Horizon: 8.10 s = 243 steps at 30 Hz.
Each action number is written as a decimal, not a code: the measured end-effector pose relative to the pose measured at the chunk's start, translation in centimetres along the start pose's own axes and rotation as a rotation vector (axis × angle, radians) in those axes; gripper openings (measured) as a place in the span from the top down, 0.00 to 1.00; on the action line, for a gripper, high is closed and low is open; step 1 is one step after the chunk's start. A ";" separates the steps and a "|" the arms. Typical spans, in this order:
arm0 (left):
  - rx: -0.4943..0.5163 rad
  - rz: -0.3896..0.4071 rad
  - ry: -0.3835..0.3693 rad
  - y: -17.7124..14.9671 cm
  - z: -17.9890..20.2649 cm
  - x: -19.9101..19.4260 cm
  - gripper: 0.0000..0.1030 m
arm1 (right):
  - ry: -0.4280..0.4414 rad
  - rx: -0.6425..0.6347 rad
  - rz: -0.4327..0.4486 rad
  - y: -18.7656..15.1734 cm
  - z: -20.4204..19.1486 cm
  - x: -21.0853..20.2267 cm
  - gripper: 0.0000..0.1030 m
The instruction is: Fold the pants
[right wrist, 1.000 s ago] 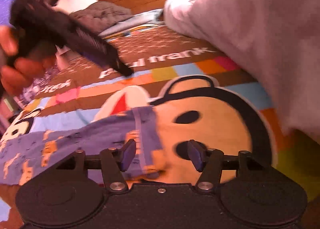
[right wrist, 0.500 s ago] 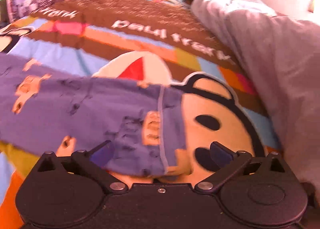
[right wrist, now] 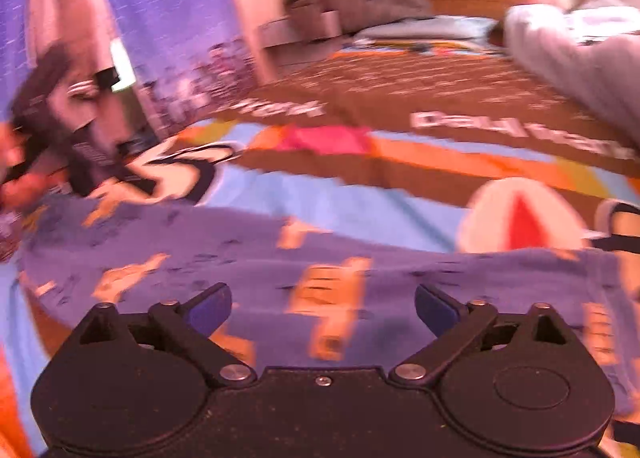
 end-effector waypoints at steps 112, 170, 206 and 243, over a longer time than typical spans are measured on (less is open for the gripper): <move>0.108 -0.333 -0.207 16.0 41.4 5.5 0.19 | -0.206 0.517 0.110 -7.2 13.8 -10.9 0.85; -0.522 0.080 -0.449 -2.8 8.0 1.7 0.51 | -0.205 -0.550 0.037 -4.2 -14.8 -1.9 0.76; -0.475 0.120 -0.421 -3.1 7.3 -0.3 0.90 | -0.277 -0.575 0.034 -3.0 -16.1 -1.3 0.89; -0.419 0.260 -0.071 -10.0 0.6 -5.0 0.16 | -0.315 -0.396 0.003 -3.3 -10.2 -5.8 0.37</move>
Point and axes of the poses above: each gripper's, at about its wrist camera, not at the fingertips, and x roughly the way its jaws point, z to its right, y to its top, the point moved 6 cm from there along x, roughly the way its jaws point, and after that the axes turned 3 degrees about -z, right-handed, at the moved point
